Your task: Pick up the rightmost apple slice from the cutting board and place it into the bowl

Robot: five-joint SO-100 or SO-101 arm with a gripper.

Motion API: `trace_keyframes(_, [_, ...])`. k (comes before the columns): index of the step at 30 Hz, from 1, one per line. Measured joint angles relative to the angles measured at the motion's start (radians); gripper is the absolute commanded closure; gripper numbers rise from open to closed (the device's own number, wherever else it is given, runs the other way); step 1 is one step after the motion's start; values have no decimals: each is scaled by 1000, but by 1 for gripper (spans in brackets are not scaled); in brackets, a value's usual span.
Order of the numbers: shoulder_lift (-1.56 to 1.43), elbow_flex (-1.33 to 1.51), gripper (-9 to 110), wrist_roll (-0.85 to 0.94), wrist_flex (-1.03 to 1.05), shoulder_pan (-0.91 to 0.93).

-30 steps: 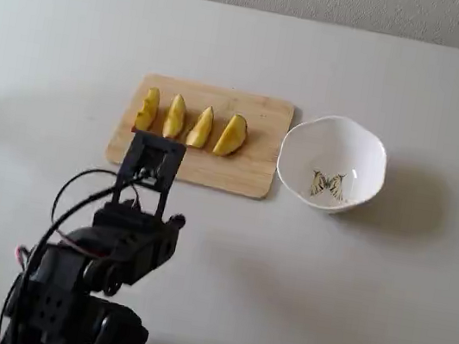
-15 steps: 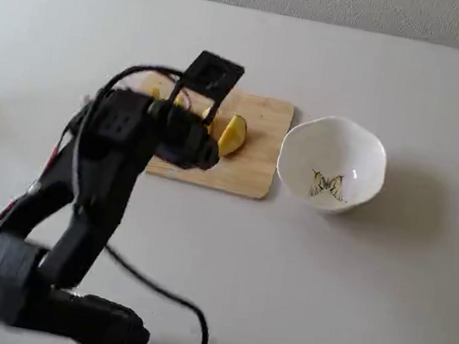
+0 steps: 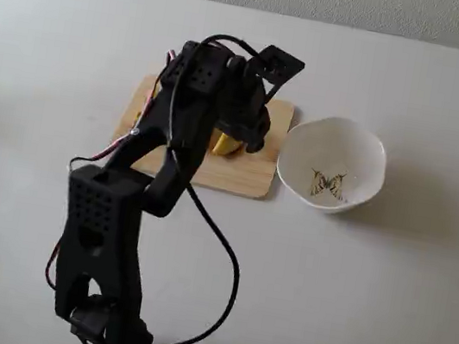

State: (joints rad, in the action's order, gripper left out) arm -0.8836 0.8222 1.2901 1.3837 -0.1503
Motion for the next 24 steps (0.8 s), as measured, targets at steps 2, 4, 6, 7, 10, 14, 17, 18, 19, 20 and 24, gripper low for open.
trace_keyframes(2, [20,-23,66,-8,9,0])
trace_keyframes(4, [35,-40,66,-14,12,0])
trace_keyframes(6, [44,-46,66,-20,18,0])
trace_keyframes(7, [48,-46,67,-20,26,0])
trace_keyframes(10, [64,-46,67,-29,40,0])
trace_keyframes(14, [84,-54,67,-37,52,0])
trace_keyframes(17, [97,-72,67,-46,63,0])
trace_keyframes(18, [103,-80,68,-46,66,0])
trace_keyframes(19, [112,-91,68,-52,72,0])
trace_keyframes(20, [123,-107,69,-57,72,0])
trace_keyframes(24, [218,-256,76,-72,152,-3])
